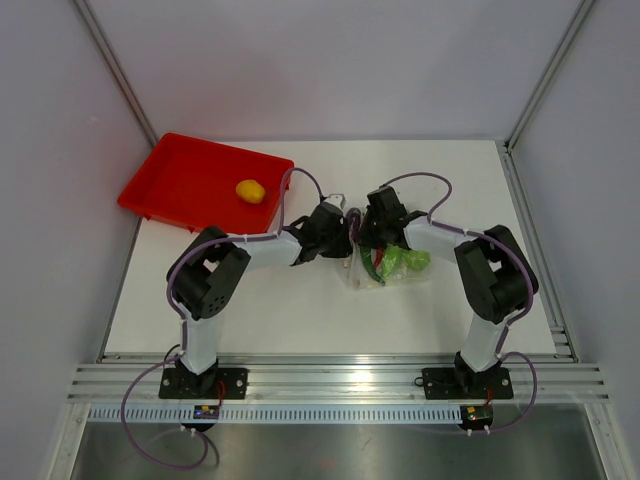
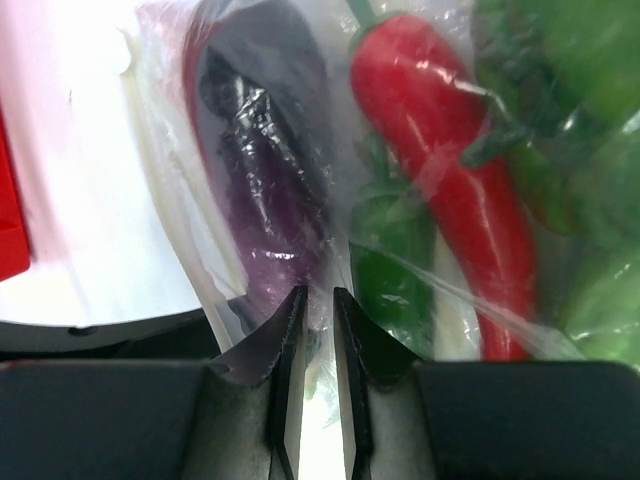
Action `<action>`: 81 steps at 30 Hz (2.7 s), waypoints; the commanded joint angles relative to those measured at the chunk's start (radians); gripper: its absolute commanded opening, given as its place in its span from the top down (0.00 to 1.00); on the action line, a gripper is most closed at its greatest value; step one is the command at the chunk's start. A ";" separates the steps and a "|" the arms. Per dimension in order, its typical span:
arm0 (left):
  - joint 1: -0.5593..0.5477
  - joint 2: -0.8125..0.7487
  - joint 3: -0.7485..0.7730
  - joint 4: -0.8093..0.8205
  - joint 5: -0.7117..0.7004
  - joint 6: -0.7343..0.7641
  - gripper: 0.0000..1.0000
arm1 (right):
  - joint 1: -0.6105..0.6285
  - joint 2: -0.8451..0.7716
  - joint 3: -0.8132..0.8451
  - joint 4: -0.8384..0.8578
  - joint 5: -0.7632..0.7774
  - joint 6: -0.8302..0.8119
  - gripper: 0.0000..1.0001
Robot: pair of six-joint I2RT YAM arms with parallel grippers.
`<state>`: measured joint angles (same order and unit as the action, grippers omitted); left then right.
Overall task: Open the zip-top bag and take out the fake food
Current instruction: Pick up the fake vegetable from the zipper food storage bag.
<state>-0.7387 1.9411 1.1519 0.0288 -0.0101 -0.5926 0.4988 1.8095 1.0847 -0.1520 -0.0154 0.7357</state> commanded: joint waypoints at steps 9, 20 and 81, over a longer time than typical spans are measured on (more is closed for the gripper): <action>-0.005 -0.065 0.103 -0.225 -0.093 0.045 0.87 | -0.037 0.044 0.055 -0.050 0.092 -0.021 0.76; -0.004 -0.143 0.190 -0.411 -0.105 0.105 0.88 | -0.057 0.080 0.086 -0.081 0.124 -0.030 0.76; -0.008 0.065 0.249 -0.403 -0.186 0.131 0.61 | -0.078 0.047 0.058 -0.061 0.089 -0.027 0.76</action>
<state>-0.7486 1.9884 1.3460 -0.3740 -0.1883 -0.4686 0.4271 1.8805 1.1439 -0.2226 0.0845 0.7189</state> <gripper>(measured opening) 0.415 0.243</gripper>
